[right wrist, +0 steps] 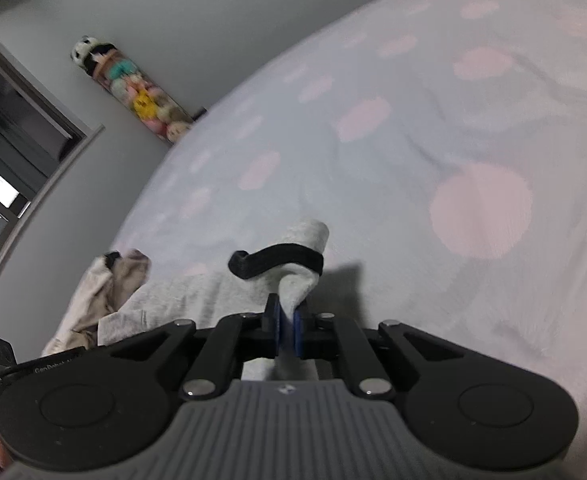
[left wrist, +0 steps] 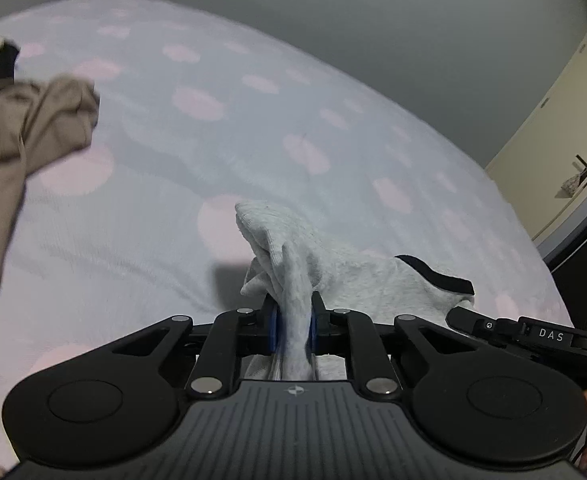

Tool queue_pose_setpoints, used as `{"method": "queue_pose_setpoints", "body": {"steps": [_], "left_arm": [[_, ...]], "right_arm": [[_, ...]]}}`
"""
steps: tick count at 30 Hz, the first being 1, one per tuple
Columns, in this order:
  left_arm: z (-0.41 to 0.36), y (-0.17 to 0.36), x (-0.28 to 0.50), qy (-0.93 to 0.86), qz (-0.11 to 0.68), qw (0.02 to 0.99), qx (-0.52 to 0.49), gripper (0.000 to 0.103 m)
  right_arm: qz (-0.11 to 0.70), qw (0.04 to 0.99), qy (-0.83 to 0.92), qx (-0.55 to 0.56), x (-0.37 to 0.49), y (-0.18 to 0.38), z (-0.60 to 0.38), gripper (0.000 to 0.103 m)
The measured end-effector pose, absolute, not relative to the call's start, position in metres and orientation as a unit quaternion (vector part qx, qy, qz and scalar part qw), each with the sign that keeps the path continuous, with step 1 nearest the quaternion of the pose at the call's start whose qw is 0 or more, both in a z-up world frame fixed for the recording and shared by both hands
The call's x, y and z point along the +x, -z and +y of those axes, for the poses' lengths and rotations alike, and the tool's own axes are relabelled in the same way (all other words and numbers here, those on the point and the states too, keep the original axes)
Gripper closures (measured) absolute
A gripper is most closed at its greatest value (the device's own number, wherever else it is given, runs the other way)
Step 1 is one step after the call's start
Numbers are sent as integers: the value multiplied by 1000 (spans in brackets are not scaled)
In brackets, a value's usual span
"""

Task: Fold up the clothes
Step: 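Lift the folded shirt with both tools and carry it to the clothes stack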

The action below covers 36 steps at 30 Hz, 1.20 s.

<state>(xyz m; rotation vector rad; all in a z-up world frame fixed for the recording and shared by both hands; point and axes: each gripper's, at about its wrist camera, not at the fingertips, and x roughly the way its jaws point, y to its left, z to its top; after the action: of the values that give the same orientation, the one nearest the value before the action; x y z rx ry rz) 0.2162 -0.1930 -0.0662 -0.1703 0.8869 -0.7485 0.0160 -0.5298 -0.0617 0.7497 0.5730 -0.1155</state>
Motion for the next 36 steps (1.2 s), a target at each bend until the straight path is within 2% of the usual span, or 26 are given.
{"method": "queue_pose_setpoints", "body": {"steps": [8, 20, 28, 36], "left_arm": [[-192, -11, 163, 380, 338, 858, -69, 91], [-267, -133, 72, 505, 222, 833, -36, 91], [-346, -186, -17, 628, 211, 748, -49, 91], [-416, -208, -112, 728, 221, 648, -31, 91]], "right_arm": [[189, 933, 61, 301, -43, -9, -502, 96], [50, 962, 135, 233, -199, -133, -523, 96], [41, 959, 218, 176, -349, -222, -560, 96], [71, 938, 314, 128, -496, -286, -565, 96]]}}
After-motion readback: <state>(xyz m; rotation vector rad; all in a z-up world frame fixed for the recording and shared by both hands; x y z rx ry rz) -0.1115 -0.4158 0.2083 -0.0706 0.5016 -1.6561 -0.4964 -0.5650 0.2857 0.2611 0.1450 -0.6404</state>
